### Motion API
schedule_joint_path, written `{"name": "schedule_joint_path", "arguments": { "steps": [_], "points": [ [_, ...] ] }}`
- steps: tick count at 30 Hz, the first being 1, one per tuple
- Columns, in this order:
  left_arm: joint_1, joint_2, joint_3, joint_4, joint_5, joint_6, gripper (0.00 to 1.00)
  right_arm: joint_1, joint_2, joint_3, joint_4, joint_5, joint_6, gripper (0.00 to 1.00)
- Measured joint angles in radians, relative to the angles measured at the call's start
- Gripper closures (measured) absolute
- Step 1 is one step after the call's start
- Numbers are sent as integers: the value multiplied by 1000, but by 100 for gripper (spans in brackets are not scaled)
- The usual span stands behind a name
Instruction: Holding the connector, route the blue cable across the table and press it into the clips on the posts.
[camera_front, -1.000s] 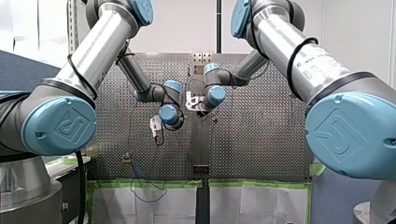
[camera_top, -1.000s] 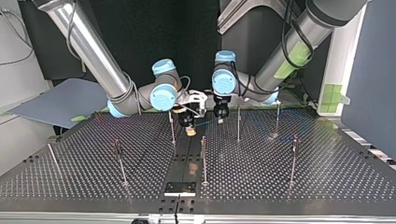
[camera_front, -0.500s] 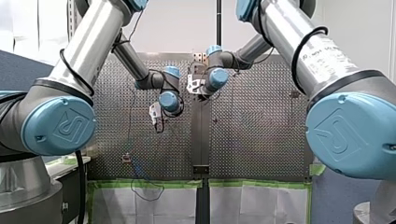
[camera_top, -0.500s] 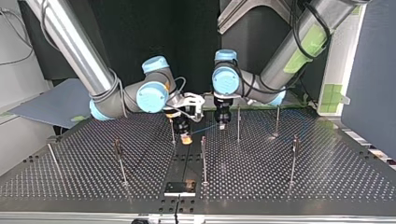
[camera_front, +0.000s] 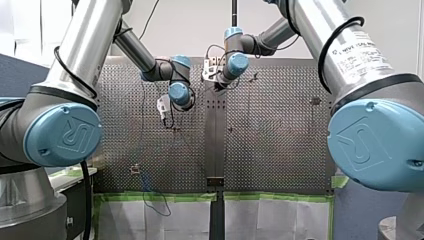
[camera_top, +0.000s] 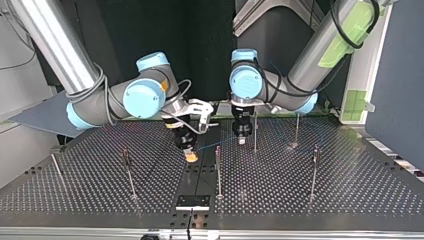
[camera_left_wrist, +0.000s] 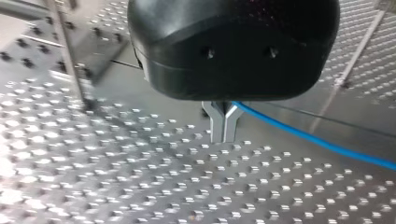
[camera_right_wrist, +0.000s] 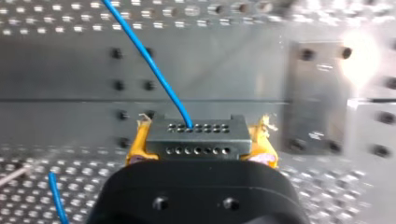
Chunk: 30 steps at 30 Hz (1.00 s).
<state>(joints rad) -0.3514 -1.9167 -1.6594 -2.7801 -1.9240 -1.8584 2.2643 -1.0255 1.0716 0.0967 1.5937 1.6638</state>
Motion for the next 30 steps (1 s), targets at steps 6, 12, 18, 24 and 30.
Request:
{"name": "schedule_joint_path", "arguments": {
  "steps": [6,12,18,24,30],
  "points": [
    [0,53,0,-1,-7,-4,98,-2,-52,0,15,-1,2,100],
    [5,103,1,2,2,-6,98,-2,-104,0,22,-1,7,100],
    [5,156,-1,15,24,-17,98,-4,-132,0,24,-1,10,100],
    [1,203,-21,19,36,-18,98,-9,-125,17,23,-5,11,100],
    [-13,250,-68,14,77,-7,98,-14,-121,55,21,-13,10,100]
  ]
}}
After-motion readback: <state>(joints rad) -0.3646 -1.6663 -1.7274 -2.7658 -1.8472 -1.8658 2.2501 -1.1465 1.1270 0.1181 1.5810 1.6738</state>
